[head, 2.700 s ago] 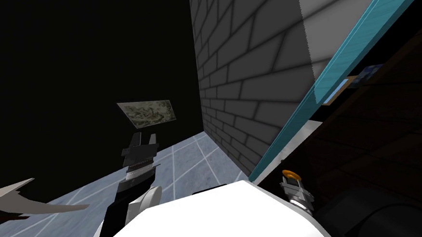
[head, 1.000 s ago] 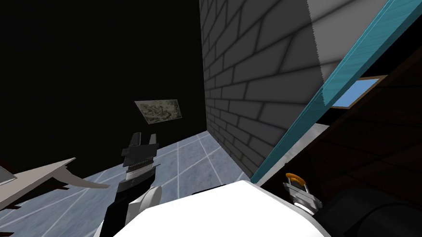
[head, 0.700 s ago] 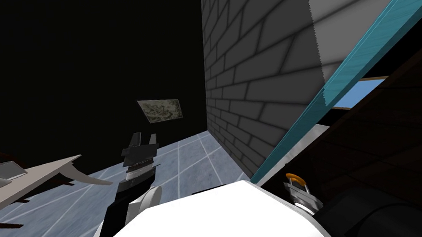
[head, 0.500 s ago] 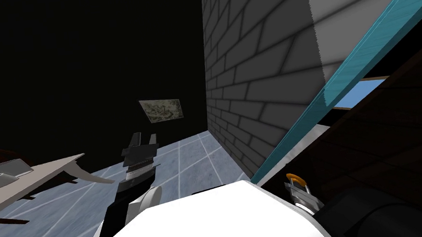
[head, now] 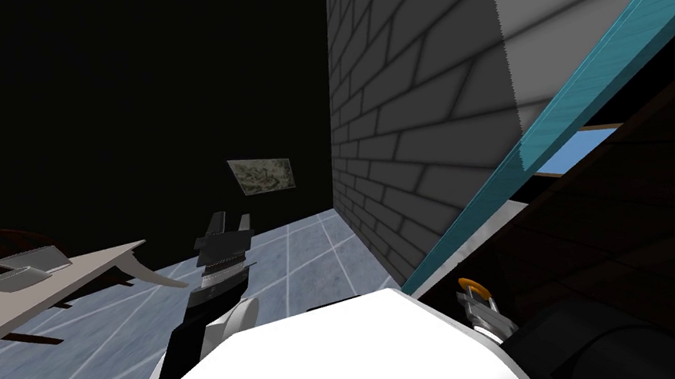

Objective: Pull the door open

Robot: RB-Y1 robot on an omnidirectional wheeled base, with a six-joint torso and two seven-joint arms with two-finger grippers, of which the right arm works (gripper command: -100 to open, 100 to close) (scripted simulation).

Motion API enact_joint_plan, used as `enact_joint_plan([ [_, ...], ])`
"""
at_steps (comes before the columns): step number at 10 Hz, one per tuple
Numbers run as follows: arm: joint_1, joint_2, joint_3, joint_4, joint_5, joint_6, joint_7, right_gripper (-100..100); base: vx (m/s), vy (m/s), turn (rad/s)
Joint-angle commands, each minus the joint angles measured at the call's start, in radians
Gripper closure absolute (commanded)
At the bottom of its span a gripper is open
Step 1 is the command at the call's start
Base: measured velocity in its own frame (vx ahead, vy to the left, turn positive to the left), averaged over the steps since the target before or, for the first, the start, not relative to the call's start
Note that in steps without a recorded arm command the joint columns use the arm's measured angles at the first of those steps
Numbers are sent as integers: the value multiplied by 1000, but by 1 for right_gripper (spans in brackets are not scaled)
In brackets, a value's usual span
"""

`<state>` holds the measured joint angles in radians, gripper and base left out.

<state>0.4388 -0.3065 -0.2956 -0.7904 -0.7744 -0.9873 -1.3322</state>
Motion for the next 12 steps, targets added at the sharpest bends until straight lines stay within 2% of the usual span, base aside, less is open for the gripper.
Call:
enact_joint_plan([
  [1, 8, 11, 6, 6, -4, 14, -42, 100, -13, -3, 33],
  [10, 13, 9, 3, 13, -20, 9, -242, 100, -20, -2, 39],
  [11, -1, -10, -3, 28, -17, -16, -231, 100, -11, 5, 7],
  [12, -1, -17, 13, 22, -3, -20, -248, 100, -10, 103, -29],
])
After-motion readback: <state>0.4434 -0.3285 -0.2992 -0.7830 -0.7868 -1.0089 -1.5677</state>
